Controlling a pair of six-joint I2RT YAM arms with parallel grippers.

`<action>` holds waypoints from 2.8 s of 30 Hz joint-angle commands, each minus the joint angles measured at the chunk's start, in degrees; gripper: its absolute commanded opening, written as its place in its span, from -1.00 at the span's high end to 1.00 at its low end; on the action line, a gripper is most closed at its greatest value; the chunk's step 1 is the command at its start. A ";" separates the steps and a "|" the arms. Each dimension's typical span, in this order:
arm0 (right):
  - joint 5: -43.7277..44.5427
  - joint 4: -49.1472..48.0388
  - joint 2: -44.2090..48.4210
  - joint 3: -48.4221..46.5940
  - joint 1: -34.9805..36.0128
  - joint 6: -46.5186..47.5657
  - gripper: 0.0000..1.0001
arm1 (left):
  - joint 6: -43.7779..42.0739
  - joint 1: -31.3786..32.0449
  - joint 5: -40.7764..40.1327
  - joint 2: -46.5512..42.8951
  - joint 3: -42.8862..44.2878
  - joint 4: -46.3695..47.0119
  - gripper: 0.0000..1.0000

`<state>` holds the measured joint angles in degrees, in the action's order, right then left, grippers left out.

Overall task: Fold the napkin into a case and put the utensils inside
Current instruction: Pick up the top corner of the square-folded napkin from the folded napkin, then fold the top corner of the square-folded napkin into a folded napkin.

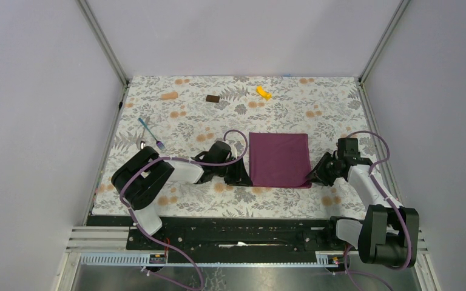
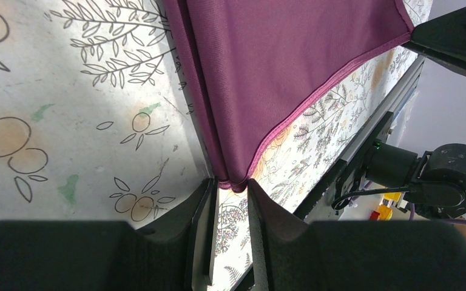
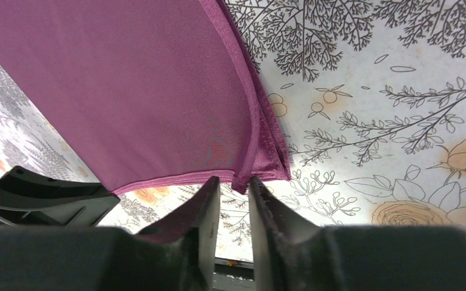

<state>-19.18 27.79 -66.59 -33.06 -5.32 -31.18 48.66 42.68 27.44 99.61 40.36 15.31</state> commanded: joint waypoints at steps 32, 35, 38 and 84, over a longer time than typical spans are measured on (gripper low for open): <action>4.14 -0.10 1.90 1.01 -0.21 -1.40 0.71 | -0.97 1.13 -1.32 -0.89 1.02 -3.24 0.01; 3.95 -0.34 2.06 1.03 -0.21 -1.17 1.00 | -0.73 1.17 -1.74 -0.74 1.13 -3.19 -0.04; 2.72 -0.92 2.09 1.18 -0.20 -0.75 1.00 | -0.23 1.16 -2.28 -0.71 1.05 -2.74 -0.08; -7.74 -18.35 -31.65 -26.80 24.37 -4.45 1.00 | 2.95 0.48 -9.08 2.11 -4.34 0.68 0.49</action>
<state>-24.38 13.67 -94.11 -53.95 17.65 -32.88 53.74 43.31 22.06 99.11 37.34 20.80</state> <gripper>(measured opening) 0.017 0.273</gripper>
